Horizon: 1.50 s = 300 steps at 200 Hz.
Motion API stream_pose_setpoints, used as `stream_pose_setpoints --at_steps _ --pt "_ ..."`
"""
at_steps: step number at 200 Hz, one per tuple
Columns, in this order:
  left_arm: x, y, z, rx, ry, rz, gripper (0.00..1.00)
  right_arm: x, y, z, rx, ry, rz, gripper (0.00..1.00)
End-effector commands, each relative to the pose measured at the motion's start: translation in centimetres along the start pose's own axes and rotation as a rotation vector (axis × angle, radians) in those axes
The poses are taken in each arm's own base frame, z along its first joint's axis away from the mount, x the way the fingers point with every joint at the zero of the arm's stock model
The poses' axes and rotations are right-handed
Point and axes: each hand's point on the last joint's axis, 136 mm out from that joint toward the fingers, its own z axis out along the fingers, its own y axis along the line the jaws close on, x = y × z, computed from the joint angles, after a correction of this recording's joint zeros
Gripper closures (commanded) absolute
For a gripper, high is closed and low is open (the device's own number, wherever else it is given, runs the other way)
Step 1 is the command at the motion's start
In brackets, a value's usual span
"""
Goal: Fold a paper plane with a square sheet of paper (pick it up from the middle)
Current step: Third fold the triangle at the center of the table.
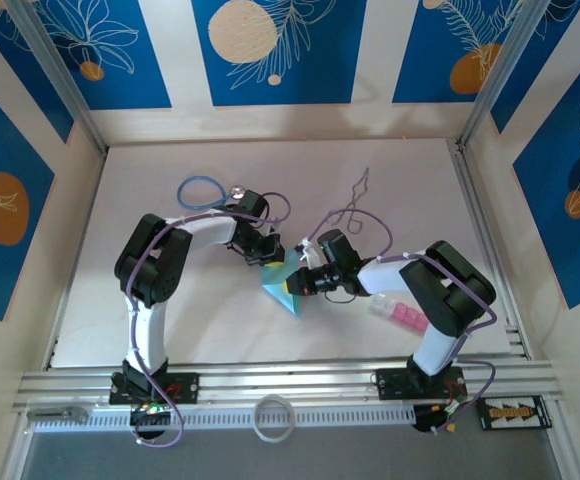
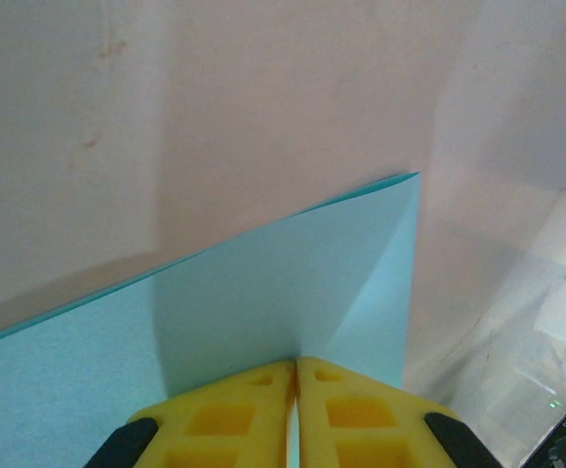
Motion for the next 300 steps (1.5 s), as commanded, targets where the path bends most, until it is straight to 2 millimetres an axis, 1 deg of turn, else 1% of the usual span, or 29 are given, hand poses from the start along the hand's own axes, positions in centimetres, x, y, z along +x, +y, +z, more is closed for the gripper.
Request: stream_pose_setpoints --at_steps 1,34,61,130,236,300 --pt "0.5 1.9 0.7 -0.083 0.019 -0.019 0.89 0.6 -1.1 0.3 0.034 0.024 0.04 1.0" --pt "0.6 1.9 0.7 -0.081 0.02 -0.019 0.89 0.6 -1.7 0.4 0.062 0.029 0.046 1.0" --pt "0.6 1.9 0.7 -0.084 0.019 -0.019 0.89 0.2 -2.0 0.4 0.085 0.017 0.043 1.0" --pt "0.6 1.9 0.6 -0.082 0.017 -0.018 0.89 -0.6 -1.9 0.1 0.099 0.007 0.028 1.0" --pt "0.5 1.6 0.3 -0.074 0.011 -0.012 0.89 -0.7 -2.3 0.2 0.121 0.008 0.044 1.0" --pt "0.7 1.7 0.4 -0.076 0.015 -0.011 0.9 -0.7 -2.3 0.2 0.128 0.014 0.042 1.0"
